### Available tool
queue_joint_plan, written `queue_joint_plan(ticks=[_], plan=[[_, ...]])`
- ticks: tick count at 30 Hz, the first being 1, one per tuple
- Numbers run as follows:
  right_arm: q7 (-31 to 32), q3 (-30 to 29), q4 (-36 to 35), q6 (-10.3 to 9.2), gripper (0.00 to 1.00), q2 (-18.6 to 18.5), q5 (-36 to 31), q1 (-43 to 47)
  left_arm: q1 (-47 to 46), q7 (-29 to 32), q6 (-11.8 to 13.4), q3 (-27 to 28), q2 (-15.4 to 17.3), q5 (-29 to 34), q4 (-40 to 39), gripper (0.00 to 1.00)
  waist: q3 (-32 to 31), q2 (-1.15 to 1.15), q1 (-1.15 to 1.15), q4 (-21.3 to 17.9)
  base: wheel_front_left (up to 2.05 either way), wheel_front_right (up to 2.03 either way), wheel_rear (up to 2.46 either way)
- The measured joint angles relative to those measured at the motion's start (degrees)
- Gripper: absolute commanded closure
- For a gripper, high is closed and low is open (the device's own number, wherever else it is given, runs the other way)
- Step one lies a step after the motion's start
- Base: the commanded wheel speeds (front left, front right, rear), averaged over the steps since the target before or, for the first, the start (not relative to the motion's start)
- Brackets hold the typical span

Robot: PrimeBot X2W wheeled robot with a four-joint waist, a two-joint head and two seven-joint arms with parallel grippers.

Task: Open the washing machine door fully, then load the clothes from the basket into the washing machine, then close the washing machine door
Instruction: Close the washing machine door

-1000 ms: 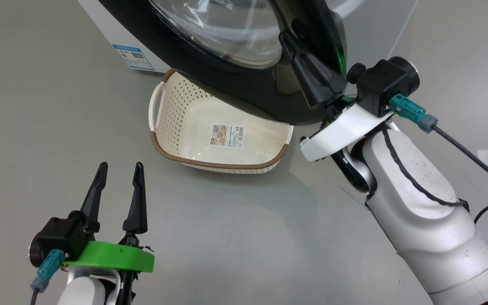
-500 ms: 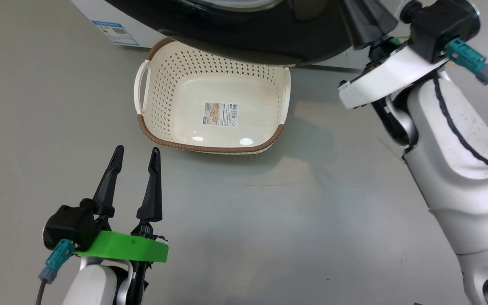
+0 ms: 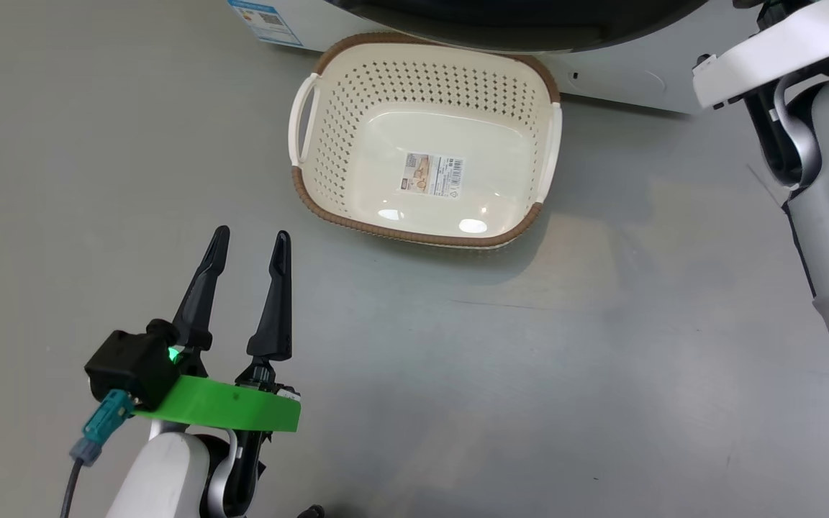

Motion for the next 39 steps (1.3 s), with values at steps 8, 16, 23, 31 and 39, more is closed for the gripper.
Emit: queue_joint_plan(ticks=[8, 16, 23, 31, 39], plan=[[0.00, -0.44, 1.86, 0.00, 1.00, -1.55, -0.89, -2.97, 0.50, 0.01, 0.00, -0.01, -0.05, -1.40, -0.21, 0.00, 0.75, 0.00, 0.00, 3.59, 0.00, 0.00, 0.00], [0.00, -2.03, 2.82, -0.01, 1.00, -3.32, -3.47, -5.42, 0.63, 0.01, 0.00, -0.04, -0.23, -1.40, -1.01, 0.00, 0.67, 0.00, 0.00, 4.35, 0.00, 0.00, 0.00], [0.00, -2.49, 2.67, -0.15, 1.00, -1.92, -4.25, -5.34, 0.88, 0.00, 0.00, 1.18, -0.26, -1.57, -1.52, 0.00, -0.51, 0.00, 0.00, 3.00, 0.00, 0.00, 0.00], [-0.03, -1.32, -3.27, -0.13, 0.90, 1.59, -3.38, 2.42, 0.81, 0.00, 0.00, 4.09, -0.31, -5.23, -0.90, 0.00, -3.24, 0.00, 0.00, 0.80, 0.00, 0.00, 0.00], [-0.03, 0.81, -7.53, -0.10, 0.00, 2.50, -4.33, 14.47, 1.97, 0.00, 0.18, 7.88, -0.43, -3.11, 4.09, 0.00, -7.23, 0.00, 0.00, -1.96, 0.00, 0.00, 0.00]])
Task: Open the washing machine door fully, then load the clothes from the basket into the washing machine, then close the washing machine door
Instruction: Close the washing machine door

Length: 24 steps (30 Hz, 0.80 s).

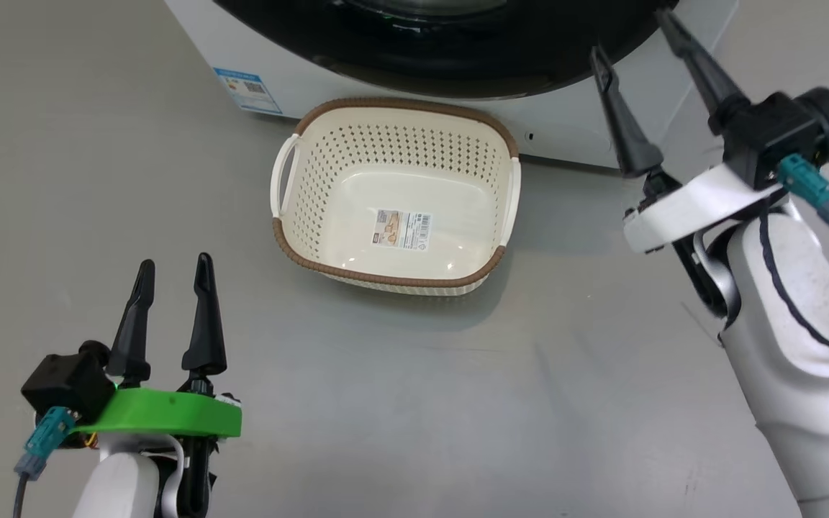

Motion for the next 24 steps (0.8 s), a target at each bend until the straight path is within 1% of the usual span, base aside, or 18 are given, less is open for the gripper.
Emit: queue_joint_plan(ticks=[4, 10, 12, 16, 17, 19, 24], plan=[[0.00, 0.38, -2.14, 0.01, 0.00, 0.03, -0.58, 5.95, 1.54, 0.00, 0.18, 1.79, 0.16, 2.36, 1.74, 0.00, -2.53, 0.00, 0.00, -2.26, 0.00, 0.00, 0.00], [0.01, -0.67, -5.25, -0.07, 0.00, 0.23, -0.63, 14.35, 3.72, 0.00, 0.22, 3.75, 1.09, 5.42, 3.14, 0.00, -6.77, 0.00, 0.00, -5.93, 0.00, 0.00, 0.00], [0.01, -0.68, -6.17, -0.11, 0.00, -0.35, -1.58, 16.92, 4.80, 0.00, 0.67, 4.38, 1.10, 6.37, 3.71, 0.00, -8.34, 0.00, 0.00, -7.11, 0.00, 0.00, 0.00], [0.01, -1.32, -7.71, -1.15, 0.00, -1.24, -2.60, 22.54, 7.03, 0.00, 0.75, 5.03, 1.10, 8.56, 3.98, 0.00, -11.64, 0.00, 0.00, -9.22, 0.00, 0.00, 0.00], [0.01, -1.63, -7.98, -1.75, 0.00, -1.30, -2.61, 24.09, 7.71, 0.00, 0.86, 5.11, 1.09, 8.95, 4.05, 0.00, -12.48, 0.00, 0.00, -9.69, 0.00, 0.00, 0.00], [0.01, -1.97, -8.32, -2.22, 0.00, -1.60, -2.65, 27.19, 9.37, 0.00, 1.24, 5.33, 1.08, 9.24, 4.22, 0.00, -14.15, 0.00, 0.00, -10.61, 0.00, 0.00, 0.00], [0.03, -3.87, -9.62, -4.13, 0.00, -1.75, -2.77, 34.05, 12.91, 0.00, 1.43, 6.39, 1.09, 10.05, 4.20, 0.00, -17.87, 0.00, -0.01, -12.62, 0.00, 0.00, 0.00]])
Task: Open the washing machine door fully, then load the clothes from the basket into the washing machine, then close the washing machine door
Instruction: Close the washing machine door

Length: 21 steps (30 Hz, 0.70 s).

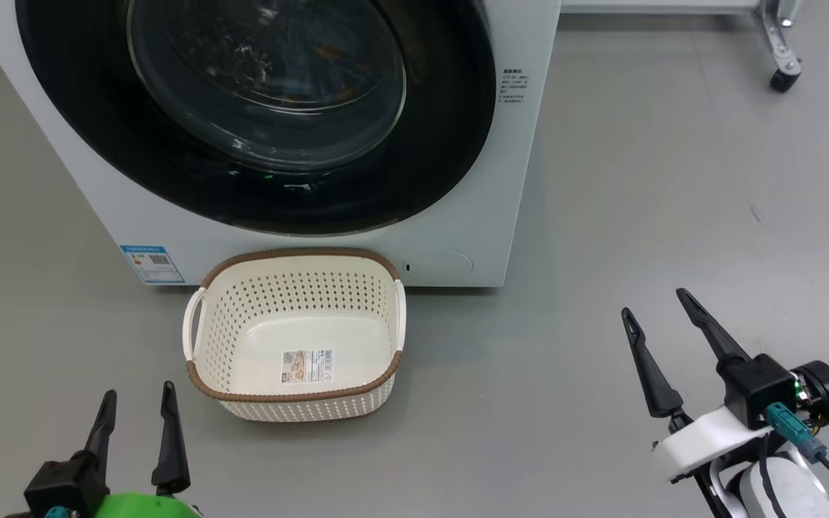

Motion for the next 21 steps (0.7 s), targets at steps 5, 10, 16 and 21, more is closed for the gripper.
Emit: queue_joint_plan(ticks=[5, 10, 16, 21], plan=[[0.01, -2.68, -2.37, -2.01, 0.00, -0.01, 0.00, 3.82, 1.37, 0.01, 0.00, 0.24, -0.01, 0.91, -0.40, 0.00, -2.08, 0.00, 0.00, -1.91, 0.00, 0.00, 0.00], [0.01, -5.09, -3.90, -3.45, 0.00, 0.30, 0.08, 7.39, 2.56, 0.01, -0.03, 0.69, -0.01, 1.48, -0.78, 0.00, -2.94, 0.00, 0.00, -3.09, 0.00, 0.00, 0.00], [0.02, -5.87, -4.41, -3.85, 0.00, 1.46, 0.09, 9.98, 4.11, 0.01, -0.03, 2.43, -0.01, 1.83, -1.41, 0.00, -2.96, 0.00, 0.00, -4.26, 0.00, 0.00, 0.00], [0.02, -7.72, -5.22, -4.01, 0.00, 1.68, 0.22, 11.21, 4.20, 0.01, -0.23, 2.52, -0.03, 1.94, -1.94, 0.00, -2.75, 0.00, 0.00, -4.64, 0.00, 0.00, 0.00]])
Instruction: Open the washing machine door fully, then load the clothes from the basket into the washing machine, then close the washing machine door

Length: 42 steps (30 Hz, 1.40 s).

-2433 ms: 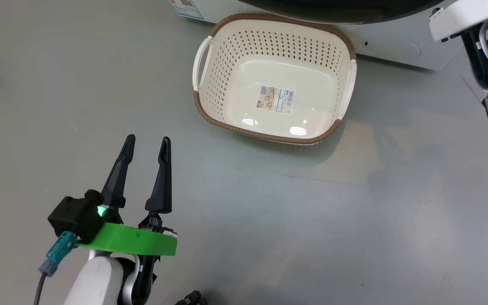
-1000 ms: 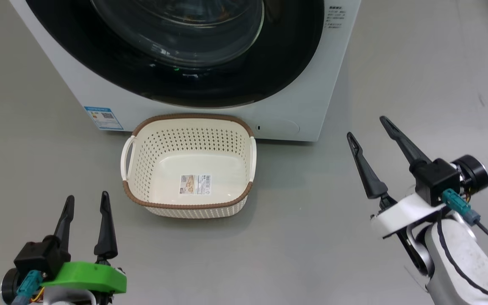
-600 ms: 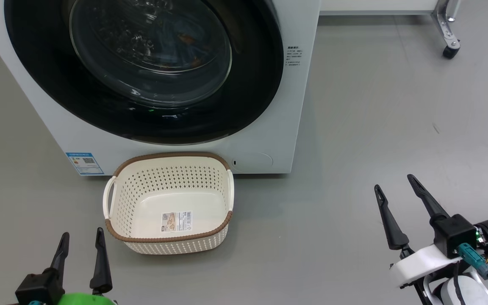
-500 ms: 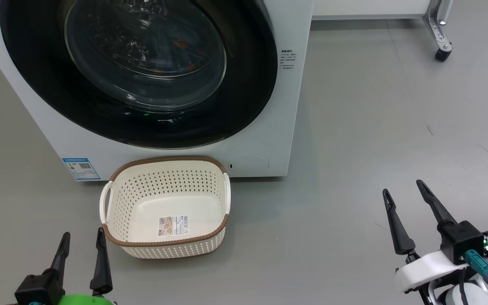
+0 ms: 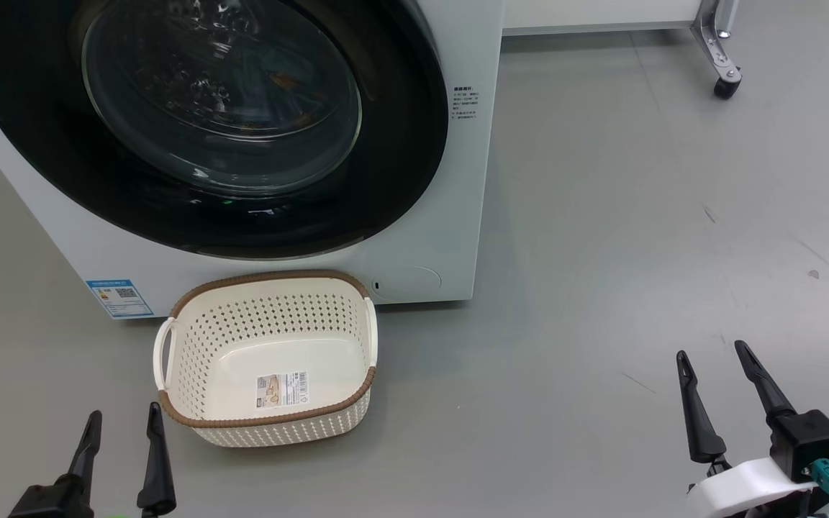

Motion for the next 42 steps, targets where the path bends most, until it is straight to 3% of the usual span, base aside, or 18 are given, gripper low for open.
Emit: queue_joint_plan(ticks=[10, 11, 23, 42], plan=[[0.00, -1.49, -0.75, 0.09, 0.00, 0.22, -0.08, 0.22, 0.13, 0.00, 0.02, 2.66, -0.09, -0.03, -0.53, 0.00, 0.04, 0.00, 0.00, -0.17, 0.00, 0.00, 0.00], [0.00, -1.58, -0.87, 0.10, 1.00, 0.25, -0.09, 0.25, 0.17, 0.00, 0.05, 3.04, -0.10, -0.03, -0.54, 1.00, 0.02, 0.00, 0.00, -0.16, 0.00, 0.00, 0.00], [0.00, -0.81, 2.46, 0.24, 1.00, 2.23, 2.37, 2.14, 0.20, 1.51, -0.02, 3.37, -1.72, -2.29, 4.17, 1.00, -0.05, 0.00, 0.00, -0.30, 0.00, 0.00, 0.00], [3.03, -2.82, 1.86, 1.27, 1.00, 3.76, 21.42, 1.85, -3.13, 7.00, -0.05, 4.03, -1.71, -18.36, 6.82, 1.00, -0.17, 0.00, 0.00, -0.50, 0.00, 0.00, 0.00]])
